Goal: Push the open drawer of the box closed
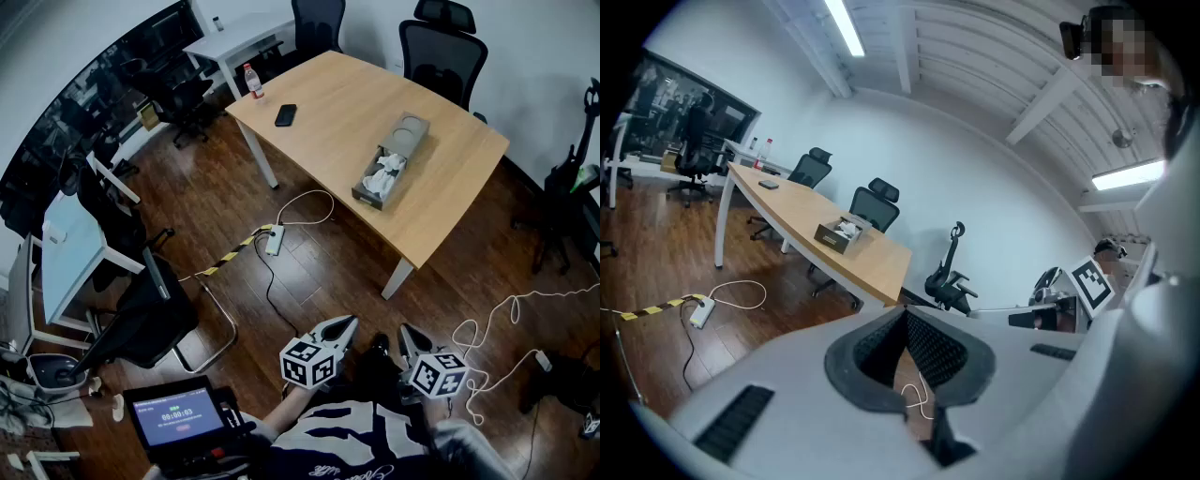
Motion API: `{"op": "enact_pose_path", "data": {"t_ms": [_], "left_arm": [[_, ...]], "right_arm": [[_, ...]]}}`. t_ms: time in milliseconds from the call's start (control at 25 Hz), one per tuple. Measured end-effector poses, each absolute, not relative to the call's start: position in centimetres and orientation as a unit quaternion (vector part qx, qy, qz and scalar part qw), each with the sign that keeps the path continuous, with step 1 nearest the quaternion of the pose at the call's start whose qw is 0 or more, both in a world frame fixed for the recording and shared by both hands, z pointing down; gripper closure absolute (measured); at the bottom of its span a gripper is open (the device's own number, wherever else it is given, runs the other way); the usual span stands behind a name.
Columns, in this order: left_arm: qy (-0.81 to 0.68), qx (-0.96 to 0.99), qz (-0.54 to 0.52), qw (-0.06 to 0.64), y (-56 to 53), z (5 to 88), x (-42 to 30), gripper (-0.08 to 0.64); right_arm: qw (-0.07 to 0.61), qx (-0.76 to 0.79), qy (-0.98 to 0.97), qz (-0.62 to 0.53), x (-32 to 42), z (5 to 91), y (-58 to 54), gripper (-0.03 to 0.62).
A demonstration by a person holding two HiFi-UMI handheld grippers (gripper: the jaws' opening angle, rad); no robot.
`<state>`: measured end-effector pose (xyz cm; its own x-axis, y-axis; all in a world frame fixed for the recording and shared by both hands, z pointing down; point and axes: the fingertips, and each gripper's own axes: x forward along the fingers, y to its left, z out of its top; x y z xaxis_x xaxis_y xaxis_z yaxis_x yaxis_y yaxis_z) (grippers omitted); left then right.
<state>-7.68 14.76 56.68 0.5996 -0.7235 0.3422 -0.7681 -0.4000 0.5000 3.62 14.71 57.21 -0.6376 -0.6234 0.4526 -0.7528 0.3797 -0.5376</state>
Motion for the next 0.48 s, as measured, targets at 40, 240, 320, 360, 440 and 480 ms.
{"op": "enact_pose_path", "data": {"t_ms": [40,240,320,360,440,480], "left_arm": [[-0.450,0.834,0.033,0.318,13.9,56.6,-7.5,0.558],[-0.467,0.824,0.030,0.320,8.8,56.4,-6.6,0.558],[-0.471,0.821,0.030,0.320,7.1,56.1,-5.9,0.558],[-0.473,0.820,0.030,0.320,6.4,55.9,-5.6,0.558],[-0.478,0.818,0.034,0.318,5.2,55.5,-4.9,0.558],[-0.481,0.817,0.034,0.318,4.7,55.4,-4.7,0.558]], "right_arm": [[0.089,0.414,-0.827,0.368,3.9,57.1,13.8,0.594],[0.097,0.405,-0.834,0.363,5.5,56.7,8.0,0.594],[0.095,0.402,-0.836,0.361,6.4,56.4,5.7,0.594],[0.094,0.400,-0.838,0.359,6.9,56.1,4.6,0.594],[0.091,0.398,-0.841,0.356,7.7,55.7,2.5,0.594],[0.090,0.396,-0.842,0.355,8.0,55.6,1.7,0.594]]}}
